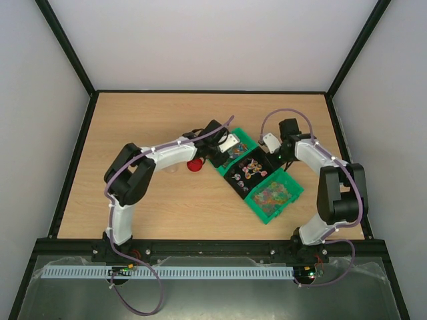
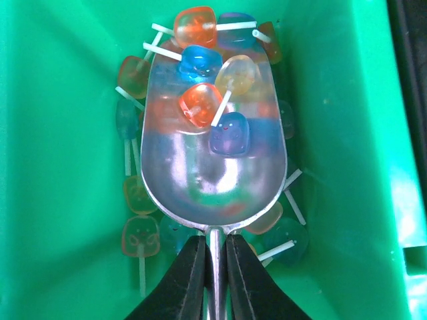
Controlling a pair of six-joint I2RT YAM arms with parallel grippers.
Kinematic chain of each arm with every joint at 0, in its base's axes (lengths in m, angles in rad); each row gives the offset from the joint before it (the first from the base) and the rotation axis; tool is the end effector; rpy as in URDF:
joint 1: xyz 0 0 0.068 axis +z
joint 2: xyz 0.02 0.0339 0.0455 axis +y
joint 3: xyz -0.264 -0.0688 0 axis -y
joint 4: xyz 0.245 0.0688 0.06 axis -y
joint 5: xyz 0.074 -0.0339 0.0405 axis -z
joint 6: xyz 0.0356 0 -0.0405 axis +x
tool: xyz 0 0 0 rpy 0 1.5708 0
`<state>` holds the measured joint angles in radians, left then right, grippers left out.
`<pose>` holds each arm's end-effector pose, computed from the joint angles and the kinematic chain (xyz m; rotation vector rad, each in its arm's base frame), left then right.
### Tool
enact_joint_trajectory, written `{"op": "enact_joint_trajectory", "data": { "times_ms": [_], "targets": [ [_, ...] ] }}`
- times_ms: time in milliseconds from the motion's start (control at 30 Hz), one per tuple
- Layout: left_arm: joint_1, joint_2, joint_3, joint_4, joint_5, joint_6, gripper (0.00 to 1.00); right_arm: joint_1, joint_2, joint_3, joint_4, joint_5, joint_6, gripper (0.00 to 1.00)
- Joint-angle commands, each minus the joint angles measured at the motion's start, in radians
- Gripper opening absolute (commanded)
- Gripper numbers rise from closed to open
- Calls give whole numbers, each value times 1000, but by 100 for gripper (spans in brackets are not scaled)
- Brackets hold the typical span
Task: Pack the candies
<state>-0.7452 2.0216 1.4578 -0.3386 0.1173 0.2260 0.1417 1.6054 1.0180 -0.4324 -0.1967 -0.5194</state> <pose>0.3220 -0.3027 0.1851 1.2122 2.1876 -0.3648 0.3191 0.0526 0.1987 -0.8995 2.4010 0.1124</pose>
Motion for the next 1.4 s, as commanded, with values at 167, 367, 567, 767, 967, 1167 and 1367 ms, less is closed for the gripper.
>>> {"op": "enact_joint_trajectory", "data": {
  "times_ms": [167, 367, 567, 767, 967, 1167, 1367],
  "targets": [
    [33, -105, -231, 271, 137, -34, 2, -89, 75, 92, 8, -109, -2, 1],
    [66, -147, -309, 385, 214, -50, 2, -100, 86, 85, 6, -124, -2, 1],
    [85, -175, -382, 503, 235, -61, 2, -108, 87, 78, 7, -117, -5, 1],
    [122, -212, -439, 625, 268, -107, 2, -114, 84, 66, 6, -128, -18, 1],
    [134, -224, -464, 704, 332, -122, 2, -114, 90, 67, 6, -129, -18, 1],
    [154, -233, -492, 770, 353, -141, 2, -115, 94, 71, 5, -117, -18, 1],
    [166, -323, -455, 663, 350, -102, 2, -115, 94, 68, 3, -113, -19, 1]
  ]
}}
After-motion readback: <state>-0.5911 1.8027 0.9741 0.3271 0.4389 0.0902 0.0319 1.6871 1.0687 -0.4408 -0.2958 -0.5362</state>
